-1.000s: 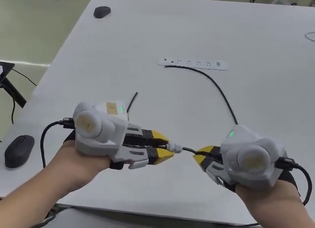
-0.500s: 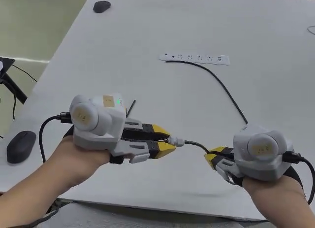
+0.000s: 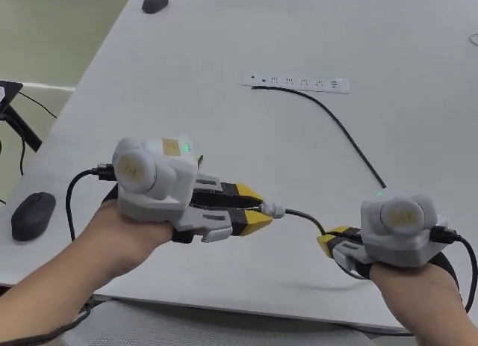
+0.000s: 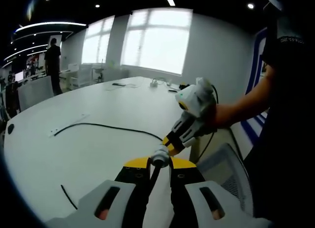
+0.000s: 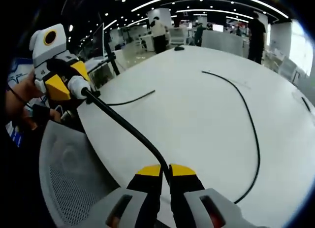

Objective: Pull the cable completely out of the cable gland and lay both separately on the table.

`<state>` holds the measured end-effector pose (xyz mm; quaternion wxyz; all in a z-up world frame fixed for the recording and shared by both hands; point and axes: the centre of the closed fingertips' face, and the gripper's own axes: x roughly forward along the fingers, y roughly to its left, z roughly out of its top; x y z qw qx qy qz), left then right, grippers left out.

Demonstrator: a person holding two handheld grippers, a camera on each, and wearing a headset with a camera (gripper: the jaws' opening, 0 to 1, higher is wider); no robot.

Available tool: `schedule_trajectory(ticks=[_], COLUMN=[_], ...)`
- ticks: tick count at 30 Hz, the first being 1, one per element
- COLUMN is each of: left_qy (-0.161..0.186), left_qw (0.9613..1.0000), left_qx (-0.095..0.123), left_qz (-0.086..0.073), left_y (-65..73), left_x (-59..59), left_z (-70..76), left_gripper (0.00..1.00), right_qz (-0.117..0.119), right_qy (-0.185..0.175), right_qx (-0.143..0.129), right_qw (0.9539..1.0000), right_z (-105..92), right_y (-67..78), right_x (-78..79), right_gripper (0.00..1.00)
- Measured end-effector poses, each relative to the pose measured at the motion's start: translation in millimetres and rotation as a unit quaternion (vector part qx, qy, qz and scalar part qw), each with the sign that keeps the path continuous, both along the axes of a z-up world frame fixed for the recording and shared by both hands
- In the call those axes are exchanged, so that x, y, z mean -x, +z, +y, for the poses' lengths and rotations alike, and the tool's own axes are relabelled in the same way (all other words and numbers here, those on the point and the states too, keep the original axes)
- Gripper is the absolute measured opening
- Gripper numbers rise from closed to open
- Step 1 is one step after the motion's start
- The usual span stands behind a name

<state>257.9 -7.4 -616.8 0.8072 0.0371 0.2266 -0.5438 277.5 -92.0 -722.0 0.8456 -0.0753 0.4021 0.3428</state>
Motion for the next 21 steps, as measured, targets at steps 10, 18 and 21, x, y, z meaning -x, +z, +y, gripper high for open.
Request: schedule_trajectory(ticks=[10, 18, 21], left_qy=[0.010, 0.013, 0.013], left_qw=[0.9999, 0.9999, 0.9999], left_qx=[-0.004, -0.007, -0.007], left_qz=[0.000, 0.000, 0.001], left_y=[-0.8, -0.6, -1.6], left_x=[-3.3, -3.6, -2.3], left_z=[5.1, 6.7, 6.8], left_gripper=[0.15, 0.15, 0.15], right_qz=[-0.026, -0.043, -0.072], right_qy=[0.030, 0.026, 0.063], right_qx=[-0.001, -0.023, -0.015], right_qw=[0.9992, 0.9985, 0.9953], right_z=[0.8, 6.1, 19.8], right_y=[16.2, 43.7, 59.4], right_x=[5.4, 8.0, 9.7], right_gripper=[0.02, 0.12, 0.18])
